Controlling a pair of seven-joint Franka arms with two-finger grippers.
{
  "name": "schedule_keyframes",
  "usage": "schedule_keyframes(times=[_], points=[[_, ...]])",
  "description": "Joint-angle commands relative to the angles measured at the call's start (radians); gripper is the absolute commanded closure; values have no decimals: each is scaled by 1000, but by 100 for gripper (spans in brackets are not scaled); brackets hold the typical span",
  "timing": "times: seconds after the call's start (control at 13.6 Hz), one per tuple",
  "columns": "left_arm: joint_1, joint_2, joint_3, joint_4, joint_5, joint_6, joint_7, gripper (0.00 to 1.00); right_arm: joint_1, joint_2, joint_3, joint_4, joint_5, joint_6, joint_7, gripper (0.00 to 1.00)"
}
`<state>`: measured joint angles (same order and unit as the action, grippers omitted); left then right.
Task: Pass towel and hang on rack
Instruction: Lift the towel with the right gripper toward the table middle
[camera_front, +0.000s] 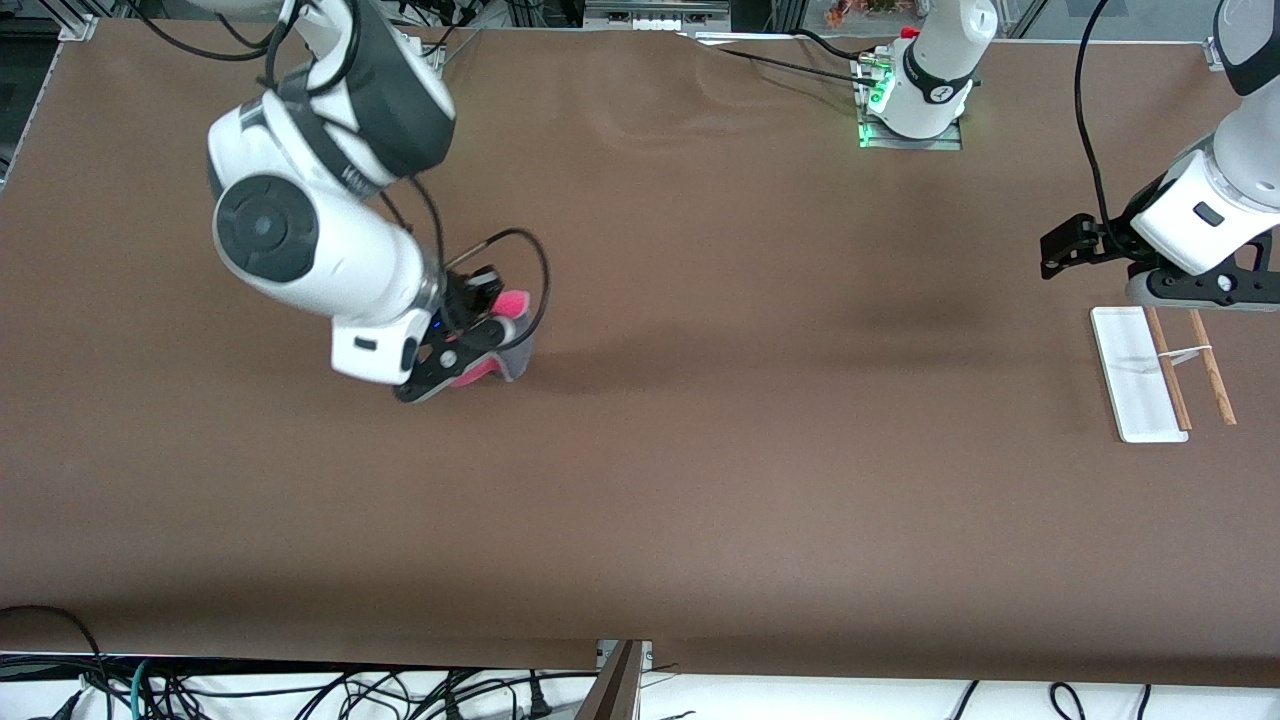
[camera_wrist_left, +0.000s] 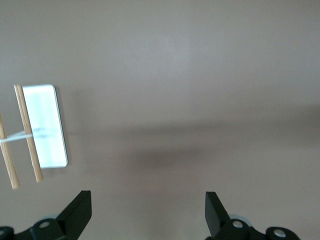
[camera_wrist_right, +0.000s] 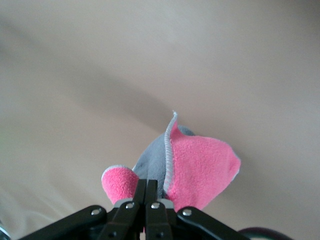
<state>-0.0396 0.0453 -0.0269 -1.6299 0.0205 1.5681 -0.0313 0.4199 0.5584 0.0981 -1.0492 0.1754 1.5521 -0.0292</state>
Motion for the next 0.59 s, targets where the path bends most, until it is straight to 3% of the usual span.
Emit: schedule_keyframes(times=[0.0, 0.15, 0.29, 0.52], points=[[-5, 7, 2, 15, -59, -42, 8, 0, -6, 3, 84, 15, 27, 104, 139, 100], [-8, 16, 2, 15, -126, -45, 37, 0, 3, 12, 136, 14, 27, 195, 248, 100], [-6, 42, 2, 12, -192, -46, 100, 0, 42, 17, 138, 14, 27, 256, 310, 100], [-8, 94, 2, 10, -385, -37, 298, 0, 106, 18, 138, 14, 27, 353, 376, 100]])
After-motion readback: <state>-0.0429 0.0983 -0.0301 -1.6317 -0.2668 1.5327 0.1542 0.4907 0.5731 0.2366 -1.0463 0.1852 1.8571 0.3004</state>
